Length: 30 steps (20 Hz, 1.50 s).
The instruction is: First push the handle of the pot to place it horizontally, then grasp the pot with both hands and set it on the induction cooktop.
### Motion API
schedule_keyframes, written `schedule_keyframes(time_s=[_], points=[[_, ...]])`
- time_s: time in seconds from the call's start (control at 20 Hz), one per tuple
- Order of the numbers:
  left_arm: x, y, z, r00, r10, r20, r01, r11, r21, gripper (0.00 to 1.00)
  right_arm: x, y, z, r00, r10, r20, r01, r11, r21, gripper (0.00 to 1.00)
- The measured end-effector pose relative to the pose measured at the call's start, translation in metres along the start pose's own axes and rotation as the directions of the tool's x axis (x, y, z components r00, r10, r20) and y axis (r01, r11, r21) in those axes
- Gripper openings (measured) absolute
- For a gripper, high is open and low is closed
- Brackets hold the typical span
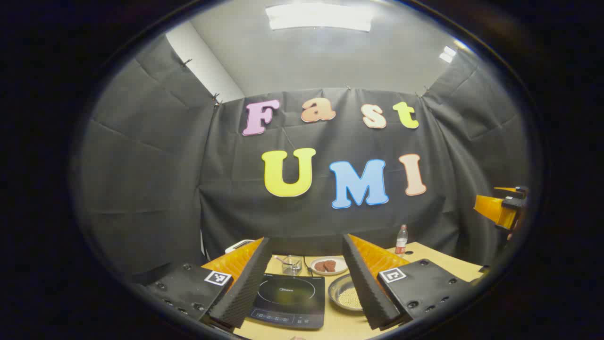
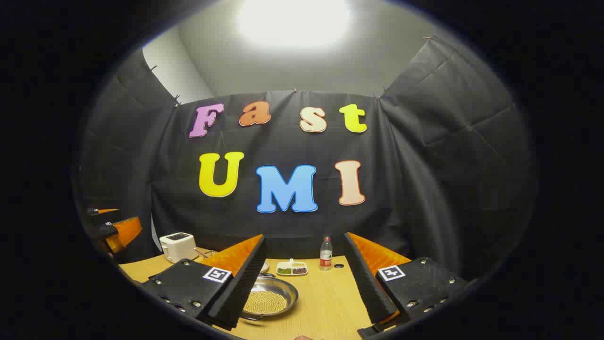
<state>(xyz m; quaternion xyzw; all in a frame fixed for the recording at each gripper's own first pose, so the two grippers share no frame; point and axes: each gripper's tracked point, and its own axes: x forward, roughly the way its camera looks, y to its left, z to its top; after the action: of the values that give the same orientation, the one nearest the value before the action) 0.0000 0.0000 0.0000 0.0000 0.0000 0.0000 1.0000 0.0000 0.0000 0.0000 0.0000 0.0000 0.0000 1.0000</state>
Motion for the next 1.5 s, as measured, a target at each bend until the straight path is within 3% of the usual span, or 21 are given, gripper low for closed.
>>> schedule_keyframes(time_s=[0.25,0.35,0.4,1.2,1.4,1.45,1.5], points=[[0.000,-0.008,0.005,1.000,-0.005,0.011,0.005,1.000,0.007,1.00,0.001,-0.005,0.001,1.000,-0.004,-0.005,0.004,1.000,0.008,0.97],[0.000,-0.011,0.005,1.000,-0.007,0.010,0.007,1.000,0.004,0.94,0.001,-0.005,0.000,1.000,0.001,-0.012,-0.001,1.000,0.011,0.97],[0.000,-0.012,0.005,1.000,-0.008,0.009,0.008,1.000,0.005,1.00,0.002,-0.005,-0.002,1.000,0.003,-0.016,-0.003,1.000,0.009,0.97],[-0.003,-0.008,0.002,1.000,0.023,0.005,-0.023,1.000,0.018,1.00,0.011,0.005,-0.001,0.998,0.055,-0.015,-0.055,0.998,0.000,0.97],[0.000,-0.009,0.001,1.000,0.027,0.003,-0.027,0.999,0.018,1.00,0.015,0.003,-0.002,0.999,0.051,-0.019,-0.051,0.999,-0.006,0.81],[0.001,-0.010,0.003,1.000,0.027,0.004,-0.027,0.999,0.019,1.00,0.016,0.005,-0.003,0.998,0.054,-0.021,-0.054,0.999,-0.006,0.72],[0.001,-0.010,0.002,1.000,0.028,0.005,-0.028,0.999,0.022,1.00,0.015,0.005,-0.004,0.998,0.059,-0.022,-0.059,0.998,-0.005,0.72]])
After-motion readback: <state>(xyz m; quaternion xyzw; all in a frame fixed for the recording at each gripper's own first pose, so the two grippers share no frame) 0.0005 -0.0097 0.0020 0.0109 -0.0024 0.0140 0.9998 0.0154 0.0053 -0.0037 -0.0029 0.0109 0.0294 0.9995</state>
